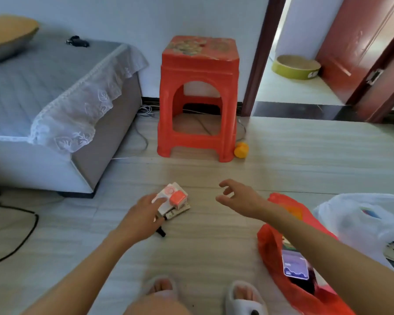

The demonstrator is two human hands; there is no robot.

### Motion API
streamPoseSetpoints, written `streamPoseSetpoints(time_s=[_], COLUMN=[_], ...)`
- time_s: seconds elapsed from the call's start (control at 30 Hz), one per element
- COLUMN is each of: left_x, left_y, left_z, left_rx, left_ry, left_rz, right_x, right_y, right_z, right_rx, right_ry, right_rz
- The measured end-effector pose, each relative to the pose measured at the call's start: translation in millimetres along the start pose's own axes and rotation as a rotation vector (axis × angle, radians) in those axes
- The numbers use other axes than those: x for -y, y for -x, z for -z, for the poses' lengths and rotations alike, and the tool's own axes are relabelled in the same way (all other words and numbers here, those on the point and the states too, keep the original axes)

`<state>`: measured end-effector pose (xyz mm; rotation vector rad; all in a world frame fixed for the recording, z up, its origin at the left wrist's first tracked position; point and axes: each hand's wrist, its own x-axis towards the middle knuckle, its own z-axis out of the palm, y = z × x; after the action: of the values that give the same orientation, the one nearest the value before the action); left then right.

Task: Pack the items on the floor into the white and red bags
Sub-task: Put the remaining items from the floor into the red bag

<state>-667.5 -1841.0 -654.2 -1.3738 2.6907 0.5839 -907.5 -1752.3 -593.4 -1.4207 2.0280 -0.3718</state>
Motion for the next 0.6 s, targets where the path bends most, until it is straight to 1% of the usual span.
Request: streamPoseSetpoints(time_s=[0.17,0.3,0.4,0.47,0.5,0.53,0.57,0.6], left_x=[57,87,104,116,120,124,126,128], left_y=[-28,-54,-77,-88,-91,-94,-96,-96], left_z=[-70,-106,-118,-128,-133,-140,-148,-156], left_rx=[0.19,0.252,0.18,0.079,0.09,0.132,0.143,0.122], left_ry=[-0.042,-0.155,-0.28,-0.335,-0.356,-0.359,-0.361,-0.36], left_rz=[0.113,0.155,0.098,0.024,0.02,0.027,0.029,0.042], right_x=[-4,-10,-14,-13,-13,-15,-17,-19], right_y=[-87,-144,-182,-203,-211,-218,-222,-225], right_z=[-51,-98,-131,-149,-158,-167,-176,-184], right_rx=[0.167,0.29,0.255,0.192,0.174,0.171,0.179,0.174], right_ry=[0.127,0.217,0.209,0.135,0.112,0.13,0.209,0.342], right_rz=[-0.019,-0.015,0.0,-0.035,-0.06,-0.069,-0.054,-0.001])
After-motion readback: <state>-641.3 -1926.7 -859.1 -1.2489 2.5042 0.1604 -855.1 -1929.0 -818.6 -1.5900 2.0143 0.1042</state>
